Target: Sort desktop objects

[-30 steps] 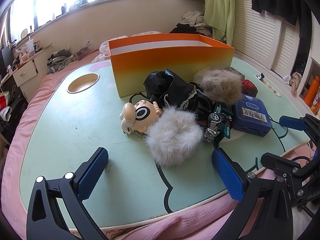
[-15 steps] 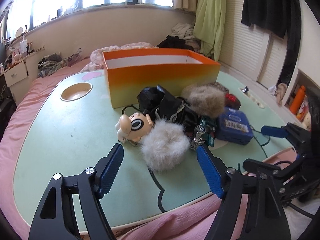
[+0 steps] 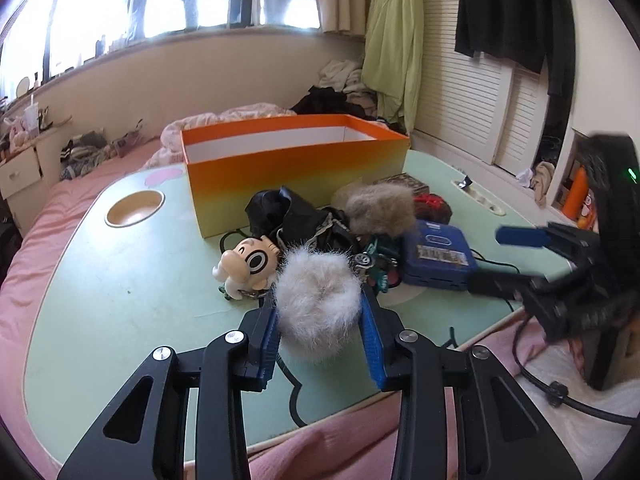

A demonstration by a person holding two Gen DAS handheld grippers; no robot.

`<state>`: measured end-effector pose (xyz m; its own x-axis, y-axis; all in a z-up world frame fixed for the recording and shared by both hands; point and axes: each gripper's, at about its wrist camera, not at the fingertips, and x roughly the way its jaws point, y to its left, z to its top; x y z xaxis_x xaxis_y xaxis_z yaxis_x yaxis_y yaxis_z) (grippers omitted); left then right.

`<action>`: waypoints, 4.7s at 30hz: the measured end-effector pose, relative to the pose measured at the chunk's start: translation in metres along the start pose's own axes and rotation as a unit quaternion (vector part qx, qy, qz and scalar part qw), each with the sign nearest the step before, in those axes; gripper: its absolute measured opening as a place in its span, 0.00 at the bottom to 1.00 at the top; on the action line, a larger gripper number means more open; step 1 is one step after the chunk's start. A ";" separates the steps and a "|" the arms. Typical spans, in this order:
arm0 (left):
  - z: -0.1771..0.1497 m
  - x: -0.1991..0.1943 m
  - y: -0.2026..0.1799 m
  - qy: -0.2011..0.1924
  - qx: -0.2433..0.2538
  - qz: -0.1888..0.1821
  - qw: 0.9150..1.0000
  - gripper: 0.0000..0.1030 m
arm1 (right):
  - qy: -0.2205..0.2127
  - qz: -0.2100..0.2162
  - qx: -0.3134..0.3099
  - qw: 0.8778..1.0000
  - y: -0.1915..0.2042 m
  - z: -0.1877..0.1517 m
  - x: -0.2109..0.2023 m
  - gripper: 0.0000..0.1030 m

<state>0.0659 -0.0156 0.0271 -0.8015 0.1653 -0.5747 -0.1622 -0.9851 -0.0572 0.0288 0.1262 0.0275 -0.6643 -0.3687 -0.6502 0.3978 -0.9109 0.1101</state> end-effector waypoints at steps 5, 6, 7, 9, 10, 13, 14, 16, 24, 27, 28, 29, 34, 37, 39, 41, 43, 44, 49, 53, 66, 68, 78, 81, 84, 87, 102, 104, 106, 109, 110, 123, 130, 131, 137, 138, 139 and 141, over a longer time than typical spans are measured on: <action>0.000 -0.001 -0.007 -0.004 0.018 0.005 1.000 0.36 | 0.040 0.034 -0.017 0.998 0.005 0.024 0.026 1.00; 0.000 -0.001 -0.006 -0.004 0.017 0.005 1.000 0.36 | 0.043 0.038 -0.025 0.998 0.007 0.027 0.029 1.00; 0.000 0.000 -0.005 -0.003 0.014 0.004 1.000 0.36 | 0.047 0.040 -0.031 0.998 0.009 0.029 0.033 1.00; 0.000 0.000 -0.003 -0.003 0.008 0.002 1.000 0.36 | 0.060 0.038 -0.035 0.997 0.012 0.031 0.041 0.95; 0.000 0.001 -0.002 -0.003 0.005 0.001 1.000 0.36 | 0.063 0.041 -0.037 0.997 0.014 0.030 0.043 0.89; 0.000 0.001 0.000 -0.002 -0.004 0.000 1.000 0.36 | 0.056 0.027 -0.065 0.996 0.022 0.016 0.040 0.72; 0.000 0.001 0.001 -0.002 -0.007 -0.001 1.000 0.36 | 0.049 0.022 -0.080 0.995 0.026 0.011 0.038 0.68; 0.000 0.000 0.004 -0.005 -0.011 -0.002 1.000 0.36 | 0.037 0.028 -0.085 0.995 0.027 0.002 0.031 0.67; 0.011 -0.015 0.016 -0.026 -0.023 0.000 0.999 0.36 | -0.014 0.094 -0.022 0.995 0.002 0.000 -0.009 0.65; 0.030 -0.020 0.027 -0.044 -0.033 0.015 0.998 0.36 | -0.034 0.105 0.002 0.994 -0.006 0.021 -0.019 0.65; 0.037 -0.021 0.030 -0.048 -0.039 0.017 0.998 0.36 | -0.043 0.104 0.009 0.994 -0.008 0.030 -0.021 0.65; 0.045 -0.020 0.034 -0.053 -0.045 0.018 0.997 0.36 | -0.052 0.102 0.018 0.993 -0.010 0.042 -0.022 0.65; 0.098 0.007 0.052 -0.047 -0.062 0.014 0.997 0.36 | -0.081 0.106 0.055 0.989 -0.019 0.112 -0.008 0.65; 0.129 0.037 0.058 -0.033 -0.070 0.010 0.997 0.37 | -0.090 0.095 0.089 0.987 -0.028 0.148 0.017 0.65; 0.140 0.059 0.063 -0.005 -0.081 0.003 0.997 0.46 | -0.076 0.075 0.105 0.989 -0.034 0.164 0.043 0.65; 0.143 0.078 0.069 0.020 -0.101 0.012 0.995 0.61 | -0.047 0.058 0.120 0.990 -0.040 0.169 0.064 0.66; 0.137 0.080 0.075 0.021 -0.118 0.010 0.993 0.61 | -0.041 0.059 0.136 0.988 -0.047 0.163 0.067 0.66; 0.132 0.076 0.076 0.016 -0.123 -0.001 0.992 0.61 | -0.053 0.069 0.139 0.987 -0.050 0.156 0.060 0.67; 0.100 0.037 0.078 -0.007 -0.122 0.003 0.993 0.62 | -0.066 0.052 0.103 0.991 -0.042 0.116 0.016 0.68; 0.067 0.019 0.068 0.029 -0.105 0.017 0.994 0.70 | -0.045 0.026 0.045 0.998 -0.019 0.066 -0.008 0.72; -0.007 0.019 0.015 0.071 -0.021 0.061 0.995 0.85 | 0.050 -0.040 -0.032 0.997 0.007 -0.012 0.030 1.00; -0.008 0.022 0.012 0.070 -0.010 0.068 0.995 0.95 | 0.049 -0.039 -0.031 0.998 0.007 -0.012 0.031 1.00; -0.006 0.024 0.015 0.068 -0.006 0.061 0.996 1.00 | 0.040 -0.014 -0.022 0.999 0.001 -0.010 0.022 1.00; -0.006 0.024 0.016 0.067 -0.006 0.060 0.996 1.00 | 0.005 0.025 0.056 0.998 -0.027 -0.002 0.008 0.99; -0.005 0.024 0.016 0.067 -0.006 0.060 0.996 1.00 | -0.011 0.011 0.092 0.996 -0.050 0.018 0.000 0.91; -0.006 0.024 0.016 0.067 -0.006 0.059 0.996 1.00 | 0.006 0.012 0.084 0.996 -0.053 0.036 0.009 0.89; -0.005 0.024 0.016 0.066 -0.005 0.059 0.996 1.00 | 0.063 -0.046 0.145 0.986 -0.038 0.047 0.051 0.63; -0.005 0.024 0.016 0.066 -0.004 0.059 0.996 1.00 | 0.070 -0.069 0.100 0.990 -0.027 0.046 0.056 0.65; -0.004 0.024 0.016 0.066 -0.004 0.058 0.996 1.00 | 0.072 -0.087 0.075 0.991 -0.019 0.046 0.062 0.64; -0.004 0.025 0.017 0.066 -0.004 0.058 0.996 1.00 | 0.065 -0.087 0.062 0.992 -0.016 0.048 0.068 0.59; -0.004 0.024 0.016 0.065 -0.004 0.057 0.996 1.00 | 0.055 -0.072 0.070 0.993 -0.018 0.044 0.064 0.59; 0.030 0.020 0.057 0.044 -0.069 0.078 0.994 0.77 | -0.026 -0.022 0.150 0.988 -0.070 0.034 -0.003 0.59; 0.034 0.051 0.053 0.082 -0.047 0.064 0.994 0.39 | -0.013 -0.004 0.141 0.990 -0.057 0.036 0.006 0.59; 0.034 0.047 0.054 0.081 -0.046 0.061 0.994 0.39 | -0.017 -0.007 0.142 0.990 -0.056 0.039 0.005 0.59; 0.078 0.023 0.058 0.026 -0.057 0.053 0.997 0.39 | -0.042 0.012 0.117 0.992 -0.031 0.093 0.011 0.59; 0.091 0.022 0.053 0.015 -0.046 0.055 0.997 0.39 | -0.044 0.014 0.109 0.993 -0.023 0.104 0.015 0.59; 0.106 0.022 0.048 0.003 -0.036 0.058 0.998 0.39 | -0.046 0.016 0.105 0.993 -0.019 0.113 0.019 0.59; 0.129 0.030 0.042 -0.009 -0.028 0.064 0.998 0.39 | -0.057 0.001 0.097 0.994 -0.008 0.134 0.031 0.59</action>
<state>-0.0390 -0.0459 0.1132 -0.8234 0.0387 -0.5661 -0.0263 -0.9992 -0.0300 -0.0797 0.0971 0.1067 -0.7356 -0.3783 -0.5619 0.2767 -0.9250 0.2605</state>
